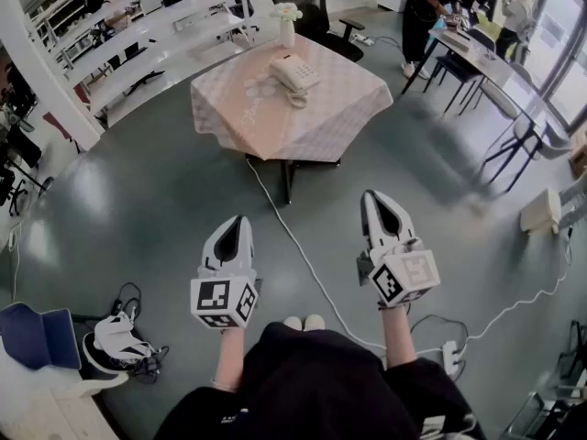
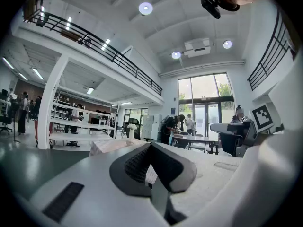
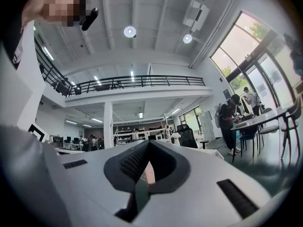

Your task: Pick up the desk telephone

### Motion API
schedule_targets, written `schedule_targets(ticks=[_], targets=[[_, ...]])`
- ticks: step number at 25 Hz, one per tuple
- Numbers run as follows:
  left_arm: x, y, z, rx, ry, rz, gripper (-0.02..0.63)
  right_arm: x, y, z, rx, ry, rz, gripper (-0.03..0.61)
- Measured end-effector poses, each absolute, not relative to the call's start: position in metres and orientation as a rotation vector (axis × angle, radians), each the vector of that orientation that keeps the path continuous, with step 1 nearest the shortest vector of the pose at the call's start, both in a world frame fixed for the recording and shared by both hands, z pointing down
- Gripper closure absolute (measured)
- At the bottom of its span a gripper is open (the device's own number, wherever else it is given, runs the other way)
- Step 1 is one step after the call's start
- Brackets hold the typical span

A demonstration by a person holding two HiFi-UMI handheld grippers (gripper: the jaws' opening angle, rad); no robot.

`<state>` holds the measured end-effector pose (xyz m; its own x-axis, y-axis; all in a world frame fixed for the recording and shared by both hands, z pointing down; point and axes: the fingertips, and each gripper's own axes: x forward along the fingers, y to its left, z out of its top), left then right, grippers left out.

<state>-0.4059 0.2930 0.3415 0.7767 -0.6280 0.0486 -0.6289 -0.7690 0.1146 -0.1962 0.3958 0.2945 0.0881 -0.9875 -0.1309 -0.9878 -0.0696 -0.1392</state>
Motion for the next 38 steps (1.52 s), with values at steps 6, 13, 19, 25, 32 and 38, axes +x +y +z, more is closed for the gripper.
schedule_targets(ticks=[6,13,19,25,32,38], targets=[[-0.403,0.289,0.342,2.846,-1.023,0.007,0.615,-0.196,0.394,0.299,-2.17,2.028,0.013,0.588],[-0.401,0.291,0.345,2.833,-1.045,0.017,0.615,-0.182,0.403,0.305,-2.17,1.984,-0.029,0.588],[-0.399,0.295,0.353,2.817,-1.066,0.028,0.615,-0.173,0.404,0.307,-2.175,1.968,-0.028,0.588],[-0.386,0.278,0.359,2.792,-1.065,0.035,0.615,-0.16,0.388,0.322,-2.193,1.969,-0.044,0.588],[-0.344,0.241,0.363,2.814,-1.003,0.043,0.615,-0.128,0.353,0.324,-2.222,1.945,-0.038,0.588],[-0.305,0.187,0.366,2.828,-0.945,0.06,0.615,-0.096,0.301,0.339,-2.253,1.923,-0.085,0.586]])
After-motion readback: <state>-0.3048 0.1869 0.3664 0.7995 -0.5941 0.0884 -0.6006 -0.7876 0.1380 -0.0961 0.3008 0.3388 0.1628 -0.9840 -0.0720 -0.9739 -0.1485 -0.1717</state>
